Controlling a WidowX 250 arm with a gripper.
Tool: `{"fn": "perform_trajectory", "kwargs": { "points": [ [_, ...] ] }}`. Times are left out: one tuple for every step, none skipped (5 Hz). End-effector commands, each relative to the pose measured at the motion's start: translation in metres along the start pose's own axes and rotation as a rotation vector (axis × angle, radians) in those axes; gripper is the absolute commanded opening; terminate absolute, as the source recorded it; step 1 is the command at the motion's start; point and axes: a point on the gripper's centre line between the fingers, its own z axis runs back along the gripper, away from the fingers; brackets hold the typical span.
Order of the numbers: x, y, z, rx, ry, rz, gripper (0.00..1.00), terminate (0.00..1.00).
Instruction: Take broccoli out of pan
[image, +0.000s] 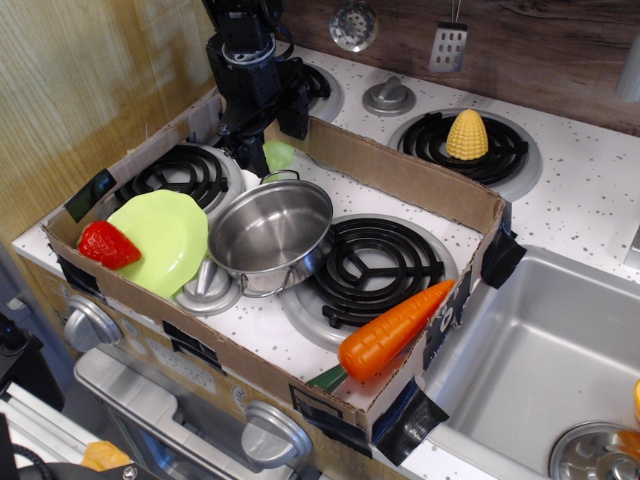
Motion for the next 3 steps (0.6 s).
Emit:
{"fn": "perform_trajectory", "kwargs": {
  "points": [
    [-0.003,-0.02,0.06,-0.006,-0.092,-0.013,1.0,0.0],
    [-0.011,-0.021,0.089,0.042,-0.105,0.009,1.0,0.0],
    [-0.019,-0.02,0.125,0.057,-0.092,0.028,1.0,1.0]
  ]
}}
